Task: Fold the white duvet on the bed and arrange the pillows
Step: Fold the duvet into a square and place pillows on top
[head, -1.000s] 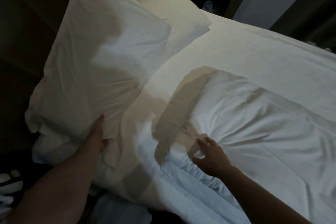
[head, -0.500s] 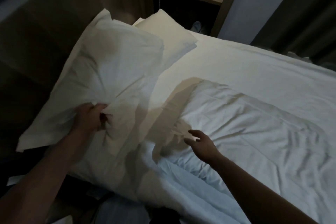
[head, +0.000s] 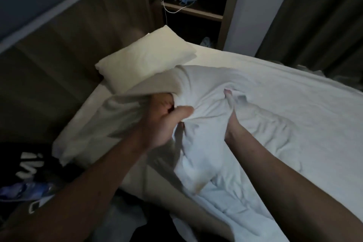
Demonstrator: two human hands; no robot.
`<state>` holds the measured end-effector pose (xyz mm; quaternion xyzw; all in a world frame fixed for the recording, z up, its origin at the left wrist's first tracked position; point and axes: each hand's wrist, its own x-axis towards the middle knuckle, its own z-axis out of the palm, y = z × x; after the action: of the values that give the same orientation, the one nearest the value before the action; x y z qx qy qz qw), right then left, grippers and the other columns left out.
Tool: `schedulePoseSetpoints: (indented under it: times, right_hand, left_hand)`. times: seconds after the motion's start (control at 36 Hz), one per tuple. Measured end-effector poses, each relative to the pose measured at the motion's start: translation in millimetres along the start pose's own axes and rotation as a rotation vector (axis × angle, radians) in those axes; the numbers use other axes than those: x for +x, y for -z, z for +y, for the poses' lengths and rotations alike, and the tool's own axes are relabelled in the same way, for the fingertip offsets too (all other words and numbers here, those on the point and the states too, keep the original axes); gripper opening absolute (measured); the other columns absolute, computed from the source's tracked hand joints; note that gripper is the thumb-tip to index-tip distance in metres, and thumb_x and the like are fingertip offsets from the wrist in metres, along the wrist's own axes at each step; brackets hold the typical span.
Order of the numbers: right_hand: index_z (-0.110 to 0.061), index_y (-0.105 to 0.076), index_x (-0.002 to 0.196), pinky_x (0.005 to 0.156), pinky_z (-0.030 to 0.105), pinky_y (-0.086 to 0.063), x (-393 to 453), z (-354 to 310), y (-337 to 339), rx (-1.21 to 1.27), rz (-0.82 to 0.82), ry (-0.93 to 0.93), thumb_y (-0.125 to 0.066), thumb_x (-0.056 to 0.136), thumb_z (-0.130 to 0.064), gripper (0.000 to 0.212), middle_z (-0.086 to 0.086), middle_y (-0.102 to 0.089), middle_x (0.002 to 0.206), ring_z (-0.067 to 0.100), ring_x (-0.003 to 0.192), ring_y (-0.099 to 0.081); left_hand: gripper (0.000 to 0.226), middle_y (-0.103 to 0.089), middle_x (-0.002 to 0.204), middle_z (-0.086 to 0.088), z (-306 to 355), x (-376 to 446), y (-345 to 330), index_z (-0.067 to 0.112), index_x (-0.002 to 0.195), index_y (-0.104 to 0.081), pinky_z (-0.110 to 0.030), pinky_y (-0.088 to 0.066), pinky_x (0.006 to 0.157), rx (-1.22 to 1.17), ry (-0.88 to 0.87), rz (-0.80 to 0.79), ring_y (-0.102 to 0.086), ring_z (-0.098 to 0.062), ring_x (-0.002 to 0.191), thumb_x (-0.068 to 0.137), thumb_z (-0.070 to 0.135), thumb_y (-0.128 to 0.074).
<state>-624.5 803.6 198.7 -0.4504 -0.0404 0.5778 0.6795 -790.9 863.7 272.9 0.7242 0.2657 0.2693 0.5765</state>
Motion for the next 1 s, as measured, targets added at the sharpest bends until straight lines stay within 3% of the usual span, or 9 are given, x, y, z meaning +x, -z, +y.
schedulePoseSetpoints:
  times: [0.11, 0.25, 0.31, 0.39, 0.5, 0.61, 0.81, 0.86, 1.0]
  right_hand:
    - [-0.017, -0.057, 0.115, 0.11, 0.039, -0.039, -57.5, -19.1, 72.0, 0.251, -0.04, 0.085, -0.063, 0.074, -0.033, 0.044, 0.007, -0.058, 0.118, 0.028, 0.12, -0.052]
    - [-0.007, -0.068, 0.082, 0.075, 0.026, -0.057, -132.1, -49.8, 143.1, 0.263, 0.066, 0.159, -0.075, 0.051, -0.014, 0.033, 0.007, -0.07, 0.082, 0.021, 0.079, -0.071]
    - [-0.007, -0.067, 0.075, 0.07, 0.025, -0.057, -155.8, -60.7, 170.3, 0.27, 0.187, 0.218, -0.056, 0.078, -0.007, 0.011, 0.006, -0.07, 0.071, 0.018, 0.069, -0.071]
    - [-0.009, -0.067, 0.081, 0.093, 0.036, -0.049, -179.0, -76.1, 215.6, 0.257, 0.295, 0.251, -0.033, 0.085, -0.004, 0.034, 0.006, -0.068, 0.083, 0.025, 0.089, -0.067]
    - [-0.009, -0.067, 0.076, 0.089, 0.036, -0.05, -208.0, -95.7, 273.2, 0.313, 0.413, 0.285, -0.029, 0.083, -0.001, 0.039, 0.003, -0.069, 0.078, 0.024, 0.083, -0.067]
    - [-0.007, -0.064, 0.11, 0.101, 0.042, -0.048, -229.4, -100.5, 345.6, 0.341, 0.64, 0.325, -0.042, 0.071, -0.002, 0.045, 0.008, -0.07, 0.109, 0.031, 0.108, -0.065]
    - [-0.008, -0.063, 0.11, 0.06, 0.028, -0.048, -269.4, -58.4, 439.5, -0.009, 1.18, 0.087, -0.054, 0.088, -0.02, 0.027, 0.021, -0.065, 0.113, 0.023, 0.067, -0.056]
    - [0.0, -0.062, 0.119, 0.057, 0.03, -0.045, -269.0, -38.0, 454.2, -0.07, 1.21, -0.014, -0.055, 0.083, -0.027, 0.045, 0.021, -0.064, 0.113, 0.03, 0.075, -0.057]
    - [0.0, -0.047, 0.134, 0.098, 0.038, -0.044, -252.5, -11.3, 430.8, -0.377, 1.238, -0.239, -0.05, 0.091, -0.026, 0.05, 0.023, -0.048, 0.137, 0.04, 0.125, -0.048]
  left_hand:
    - [0.033, -0.056, 0.053, -0.007, 18.5, -20.6, -57.5, 0.006, 0.054, -0.052, -0.036, -0.041, 0.052, 0.208, -0.117, -0.201, -0.05, -0.01, 0.056, 0.082, 0.017, -0.064]
    - [0.047, -0.028, 0.042, 0.005, 30.7, -48.6, -140.6, 0.018, 0.047, -0.028, -0.027, -0.027, 0.046, 0.478, -0.17, -0.315, -0.03, -0.003, 0.041, 0.073, 0.03, -0.066]
    - [0.048, -0.028, 0.042, 0.005, 35.0, -54.0, -171.1, 0.019, 0.047, -0.027, -0.027, -0.026, 0.045, 0.528, -0.208, -0.361, -0.03, -0.005, 0.04, 0.073, 0.03, -0.066]
    - [0.049, -0.033, 0.043, 0.005, 35.3, -51.8, -213.5, 0.021, 0.047, -0.03, -0.023, -0.027, 0.045, 0.541, -0.254, -0.396, -0.036, -0.007, 0.041, 0.074, 0.023, -0.07]
    - [0.046, -0.042, 0.043, 0.004, 28.7, -40.6, -271.9, 0.02, 0.046, -0.035, -0.025, -0.033, 0.048, 0.57, -0.209, -0.412, -0.039, -0.003, 0.043, 0.074, 0.028, -0.07]
    - [0.047, -0.044, 0.049, 0.005, 23.5, -41.4, -340.0, 0.017, 0.052, -0.038, -0.029, -0.036, 0.052, 0.69, -0.191, -0.523, -0.046, -0.009, 0.049, 0.085, 0.034, -0.067]
    - [0.037, -0.061, 0.073, -0.002, -26.3, -61.2, -420.7, 0.018, 0.058, -0.045, -0.03, -0.042, 0.065, 0.956, -0.143, -0.92, -0.063, -0.028, 0.081, 0.092, 0.032, -0.052]
    - [0.018, -0.067, 0.079, -0.003, -40.4, -66.2, -423.1, 0.014, 0.069, -0.059, -0.032, -0.052, 0.069, 0.997, -0.082, -1.035, -0.065, -0.026, 0.082, 0.083, 0.024, -0.053]
    - [0.011, -0.07, 0.093, 0.004, -69.4, -61.9, -384.9, 0.025, 0.079, -0.062, -0.031, -0.051, 0.078, 0.983, 0.019, -1.012, -0.063, -0.018, 0.089, 0.086, 0.026, -0.054]
